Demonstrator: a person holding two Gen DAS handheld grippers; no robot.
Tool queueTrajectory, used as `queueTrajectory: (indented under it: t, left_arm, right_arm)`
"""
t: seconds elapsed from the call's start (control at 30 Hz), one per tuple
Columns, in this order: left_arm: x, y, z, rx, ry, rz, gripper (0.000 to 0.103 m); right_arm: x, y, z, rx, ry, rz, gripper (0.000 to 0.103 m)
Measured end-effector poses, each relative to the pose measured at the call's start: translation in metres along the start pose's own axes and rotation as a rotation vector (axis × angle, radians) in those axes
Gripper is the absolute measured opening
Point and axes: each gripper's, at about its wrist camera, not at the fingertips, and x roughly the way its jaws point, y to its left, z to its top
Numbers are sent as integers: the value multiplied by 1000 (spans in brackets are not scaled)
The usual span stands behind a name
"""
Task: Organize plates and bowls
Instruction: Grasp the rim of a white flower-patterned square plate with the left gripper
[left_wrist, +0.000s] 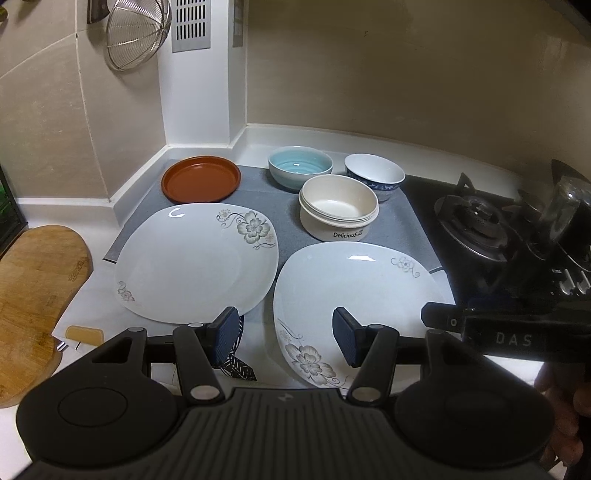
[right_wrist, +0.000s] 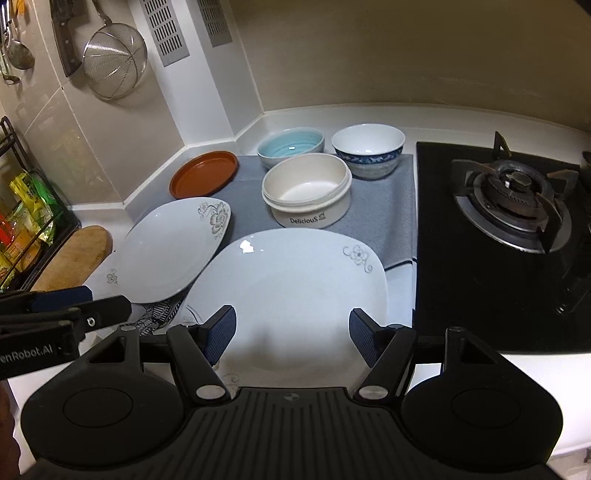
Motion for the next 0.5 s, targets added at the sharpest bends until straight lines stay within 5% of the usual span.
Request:
queueTrajectory:
  t: [0.3,0.4,0.43,0.5]
  left_arm:
    - [11,14,6,-38,-7,3,62]
    - [19,29,14,-48,-23,-7,61]
    - [22,34,17,-48,-35,-10,58]
    - [30,49,24,-52,-44,-2,26]
  right_arm:
    - [8,6,7,-28,6,10,69]
    - [18,13,17,-38,3,10,58]
    - [23,16,21,-44,2,12,51]
    - [36,25,30,-59,2,17,41]
